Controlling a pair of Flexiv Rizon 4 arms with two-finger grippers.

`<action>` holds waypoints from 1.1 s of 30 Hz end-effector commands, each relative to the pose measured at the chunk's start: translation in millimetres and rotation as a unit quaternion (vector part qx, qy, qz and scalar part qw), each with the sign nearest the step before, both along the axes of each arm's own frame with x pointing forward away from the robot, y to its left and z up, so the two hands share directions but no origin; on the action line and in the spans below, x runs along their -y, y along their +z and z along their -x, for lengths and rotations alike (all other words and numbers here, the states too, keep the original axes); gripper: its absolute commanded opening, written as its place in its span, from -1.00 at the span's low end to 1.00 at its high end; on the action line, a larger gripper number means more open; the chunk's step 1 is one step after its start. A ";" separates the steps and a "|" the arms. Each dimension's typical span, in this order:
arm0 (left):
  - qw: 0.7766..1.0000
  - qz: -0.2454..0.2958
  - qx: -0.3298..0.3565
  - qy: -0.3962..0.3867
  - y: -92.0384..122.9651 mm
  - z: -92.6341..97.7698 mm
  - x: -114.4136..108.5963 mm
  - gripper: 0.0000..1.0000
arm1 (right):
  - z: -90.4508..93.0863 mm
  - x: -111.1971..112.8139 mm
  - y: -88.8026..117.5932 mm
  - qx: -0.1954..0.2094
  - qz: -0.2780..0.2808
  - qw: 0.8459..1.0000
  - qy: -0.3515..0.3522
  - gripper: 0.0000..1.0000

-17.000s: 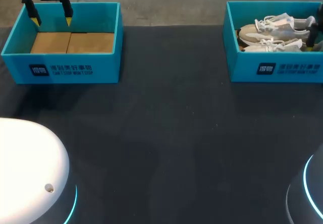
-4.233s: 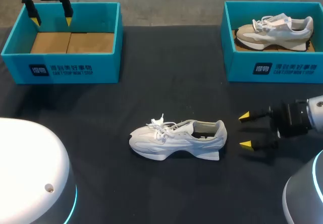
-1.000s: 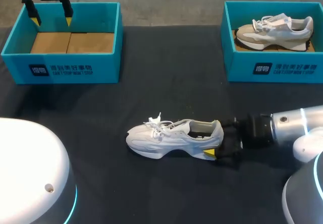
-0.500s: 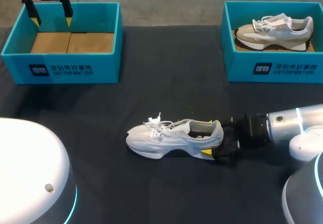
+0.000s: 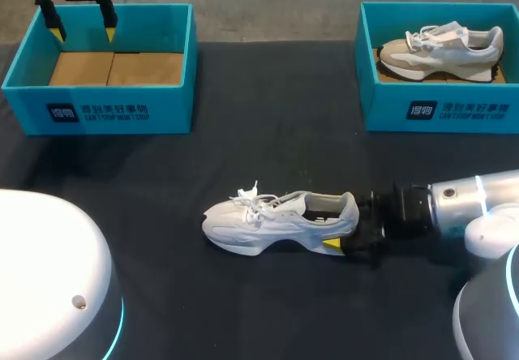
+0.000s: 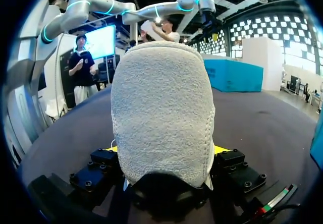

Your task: Take the shoe out of the shoebox, open the shoe tongue, remove and reinsert the insole, then place the shoe into the shoebox

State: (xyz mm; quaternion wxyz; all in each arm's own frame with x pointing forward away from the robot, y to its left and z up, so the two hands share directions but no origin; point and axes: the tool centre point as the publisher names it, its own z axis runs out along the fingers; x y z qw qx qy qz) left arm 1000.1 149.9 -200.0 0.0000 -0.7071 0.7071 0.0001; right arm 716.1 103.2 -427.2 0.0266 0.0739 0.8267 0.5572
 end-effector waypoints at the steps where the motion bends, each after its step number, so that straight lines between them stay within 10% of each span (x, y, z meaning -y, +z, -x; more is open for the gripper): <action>1: 1.000 0.000 0.000 0.000 -0.1 0.1 0.0 1.00 | -4.4 2.1 -2.2 0.002 -0.005 1.000 -0.002 -1.00; 16: 1.000 0.007 -0.005 0.015 5.5 1.8 5.8 1.00 | -4.3 4.6 0.8 0.007 -0.015 1.000 -0.004 -1.00; 33: 0.999 -0.008 0.018 0.028 16.3 106.8 105.4 1.00 | -4.3 4.6 0.8 0.007 -0.015 1.000 -0.004 -1.00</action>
